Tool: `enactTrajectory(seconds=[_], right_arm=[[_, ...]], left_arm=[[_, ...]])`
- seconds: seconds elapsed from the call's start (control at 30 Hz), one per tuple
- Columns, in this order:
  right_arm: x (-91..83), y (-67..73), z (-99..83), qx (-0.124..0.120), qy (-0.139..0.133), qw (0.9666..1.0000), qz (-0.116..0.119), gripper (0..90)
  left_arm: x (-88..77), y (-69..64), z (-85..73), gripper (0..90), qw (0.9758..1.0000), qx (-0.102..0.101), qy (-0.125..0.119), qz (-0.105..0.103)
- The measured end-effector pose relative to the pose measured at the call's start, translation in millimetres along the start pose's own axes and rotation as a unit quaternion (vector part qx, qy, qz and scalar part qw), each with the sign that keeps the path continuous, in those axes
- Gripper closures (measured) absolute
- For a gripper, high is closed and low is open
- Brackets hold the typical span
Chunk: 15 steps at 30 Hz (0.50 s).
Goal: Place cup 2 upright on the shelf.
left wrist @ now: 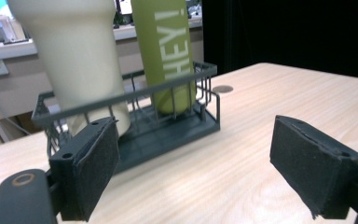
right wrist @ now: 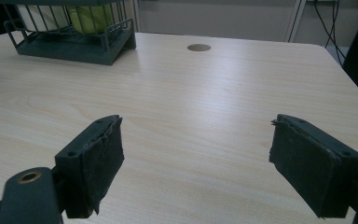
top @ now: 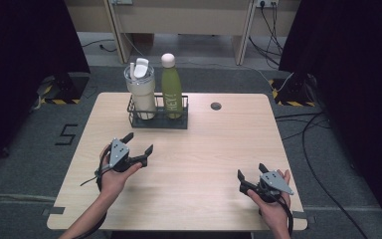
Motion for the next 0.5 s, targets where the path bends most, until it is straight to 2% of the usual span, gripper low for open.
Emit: enactTrajectory(seconds=[0.23, 0.4, 0.5], right_arm=[[-1.1, -0.4, -0.5, 0.0, -0.002, 1.0, -0.001, 17.1], [-2.0, -1.8, -1.7, 0.0, -0.001, 1.0, -0.001, 17.0], [-1.8, -2.1, -1.8, 0.003, 0.0, 1.0, 0.0, 16.7]], left_arm=[[-9.5, 5.9, -6.6, 14.9, 0.9999, -0.01, 0.001, 0.01], [-10.4, 11.2, -8.2, 14.9, 0.9996, -0.025, -0.001, 0.016], [-10.5, 13.1, -7.5, 15.0, 0.9995, -0.024, -0.001, 0.019]])
Point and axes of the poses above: each handheld gripper's, and its own axes: x roughly forward along the jaws, z roughly out of its top, y roughly to its left, the point moved 3 cm from there along x, roughly forward along the jaws, and after that the axes turned 10 degrees about -x, right-handed, at the moved point
